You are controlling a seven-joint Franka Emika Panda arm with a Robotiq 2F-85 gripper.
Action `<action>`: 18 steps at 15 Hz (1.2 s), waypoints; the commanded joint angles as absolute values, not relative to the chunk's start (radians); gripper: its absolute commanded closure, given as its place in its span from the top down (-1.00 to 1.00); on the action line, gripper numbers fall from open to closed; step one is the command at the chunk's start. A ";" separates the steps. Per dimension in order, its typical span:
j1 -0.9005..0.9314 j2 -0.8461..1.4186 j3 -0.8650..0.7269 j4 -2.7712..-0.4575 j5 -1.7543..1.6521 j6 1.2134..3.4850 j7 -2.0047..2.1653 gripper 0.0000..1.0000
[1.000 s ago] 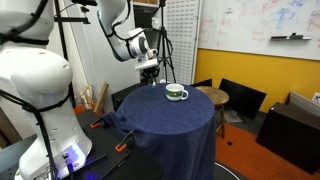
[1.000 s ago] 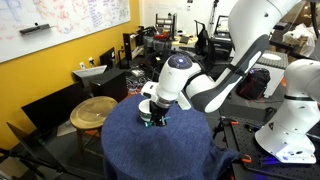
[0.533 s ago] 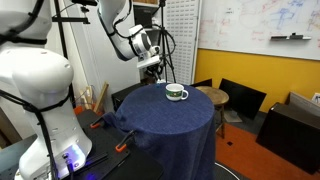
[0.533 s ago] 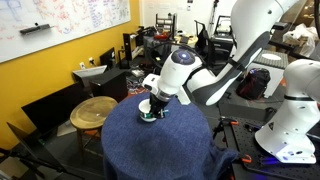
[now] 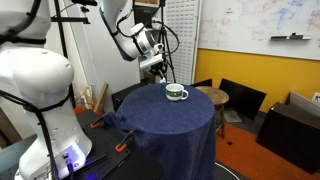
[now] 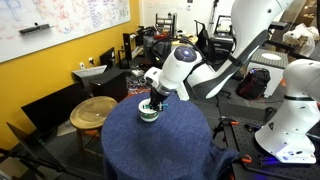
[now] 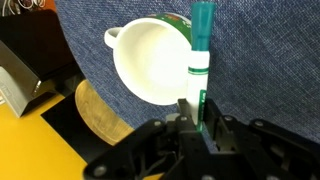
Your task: Pick up the marker and put it in the cup
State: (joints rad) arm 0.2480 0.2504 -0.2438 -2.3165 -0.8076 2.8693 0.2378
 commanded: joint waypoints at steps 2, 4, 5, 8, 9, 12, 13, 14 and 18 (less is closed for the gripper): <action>0.272 0.237 -0.301 -2.309 -0.935 2.900 0.386 -0.90; 0.272 0.240 -0.311 -2.305 -0.978 2.913 0.432 -0.90; 0.273 0.244 -0.318 -2.302 -1.002 2.921 0.457 -0.90; 0.274 0.248 -0.333 -2.291 -1.079 2.940 0.535 -0.90; 0.274 0.250 -0.337 -2.286 -1.102 2.945 0.561 -0.90; 0.270 0.259 -0.346 -2.270 -1.167 2.971 0.627 -0.90; 0.269 0.263 -0.349 -2.265 -1.187 2.977 0.647 -0.90; 0.268 0.267 -0.352 -2.259 -1.208 2.984 0.670 -0.90; 0.261 0.292 -0.369 -2.231 -1.289 3.026 0.753 -0.90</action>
